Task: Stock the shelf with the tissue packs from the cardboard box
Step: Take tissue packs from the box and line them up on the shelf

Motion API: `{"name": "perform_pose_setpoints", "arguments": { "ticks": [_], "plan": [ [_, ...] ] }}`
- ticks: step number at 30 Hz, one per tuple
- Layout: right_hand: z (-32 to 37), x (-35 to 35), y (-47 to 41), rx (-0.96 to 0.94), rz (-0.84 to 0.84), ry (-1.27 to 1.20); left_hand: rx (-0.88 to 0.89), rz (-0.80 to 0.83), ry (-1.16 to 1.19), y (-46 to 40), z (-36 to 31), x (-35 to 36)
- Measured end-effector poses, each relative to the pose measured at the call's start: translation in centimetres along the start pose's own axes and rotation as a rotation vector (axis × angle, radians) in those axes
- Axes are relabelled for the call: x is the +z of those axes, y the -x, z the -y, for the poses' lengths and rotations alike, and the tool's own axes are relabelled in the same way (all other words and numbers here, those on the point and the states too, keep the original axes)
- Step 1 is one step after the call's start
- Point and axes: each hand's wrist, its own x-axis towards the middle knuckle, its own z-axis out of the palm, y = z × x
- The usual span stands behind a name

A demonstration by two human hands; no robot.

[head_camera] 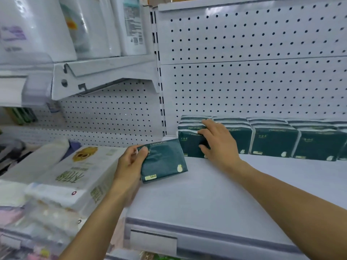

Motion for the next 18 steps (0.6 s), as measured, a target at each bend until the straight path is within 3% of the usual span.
{"name": "perform_pose_setpoints", "arguments": {
  "ticks": [6,10,12,15,18],
  "plan": [
    [-0.1,-0.1,-0.5,0.001,0.046,0.048,0.041,0.073,-0.069,-0.4,-0.1,0.8],
    [1.5,-4.1,0.0,-0.057,-0.133,-0.268,0.08,0.219,-0.103,-0.1,-0.5,1.6],
    [2.7,-6.5,1.1,-0.127,0.023,-0.35,0.103,0.356,-0.138,0.4,-0.8,2.8],
    [2.8,-8.0,3.5,-0.173,0.346,-0.237,0.12,0.517,-0.165,1.2,-0.7,5.0],
    [0.9,-8.6,5.3,-0.096,0.375,-0.211,0.111,0.618,-0.16,1.2,0.1,6.5]
  ]
}}
